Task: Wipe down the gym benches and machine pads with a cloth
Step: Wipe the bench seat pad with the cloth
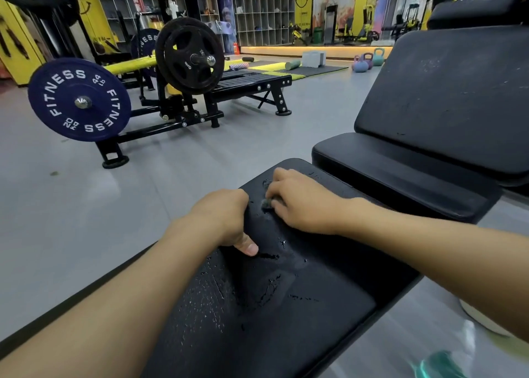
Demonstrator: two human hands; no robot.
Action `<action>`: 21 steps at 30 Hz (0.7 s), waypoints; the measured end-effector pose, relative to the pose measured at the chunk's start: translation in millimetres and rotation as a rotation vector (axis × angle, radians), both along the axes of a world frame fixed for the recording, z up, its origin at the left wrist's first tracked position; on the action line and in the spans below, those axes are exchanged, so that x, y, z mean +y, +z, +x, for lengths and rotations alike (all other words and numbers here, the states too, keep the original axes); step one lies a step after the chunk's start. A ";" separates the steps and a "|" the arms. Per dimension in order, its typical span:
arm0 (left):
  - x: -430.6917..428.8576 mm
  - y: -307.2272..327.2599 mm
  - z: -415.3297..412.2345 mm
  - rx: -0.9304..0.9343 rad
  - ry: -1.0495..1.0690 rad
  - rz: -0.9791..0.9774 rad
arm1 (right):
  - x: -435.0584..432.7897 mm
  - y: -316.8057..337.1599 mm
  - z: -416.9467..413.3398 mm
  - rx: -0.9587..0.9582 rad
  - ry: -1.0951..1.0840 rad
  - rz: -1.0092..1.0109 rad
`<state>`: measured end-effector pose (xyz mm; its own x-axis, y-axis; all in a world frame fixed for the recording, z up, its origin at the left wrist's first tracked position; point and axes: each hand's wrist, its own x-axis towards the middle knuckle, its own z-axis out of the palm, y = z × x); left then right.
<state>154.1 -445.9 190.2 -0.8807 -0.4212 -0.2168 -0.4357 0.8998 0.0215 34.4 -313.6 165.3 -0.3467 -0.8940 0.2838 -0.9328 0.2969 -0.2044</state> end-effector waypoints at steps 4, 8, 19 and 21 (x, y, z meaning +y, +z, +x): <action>-0.7 -1.6 2.5 0.019 0.000 0.007 | -9.4 8.0 -39.2 0.037 -0.209 -0.037; 0.0 -1.9 3.4 0.025 0.003 -0.003 | -29.4 3.4 -16.9 0.104 -0.240 -0.021; -2.1 -4.1 3.2 0.044 0.008 0.001 | -38.1 0.2 -9.6 0.036 -0.169 -0.029; -2.1 -3.1 1.9 0.042 0.005 -0.002 | -29.2 -4.8 2.4 0.008 0.006 0.001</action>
<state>156.0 -448.0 187.1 -0.8868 -0.4261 -0.1792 -0.4390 0.8977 0.0380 36.9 -342.8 160.5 -0.3394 -0.8963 0.2853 -0.9361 0.2920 -0.1963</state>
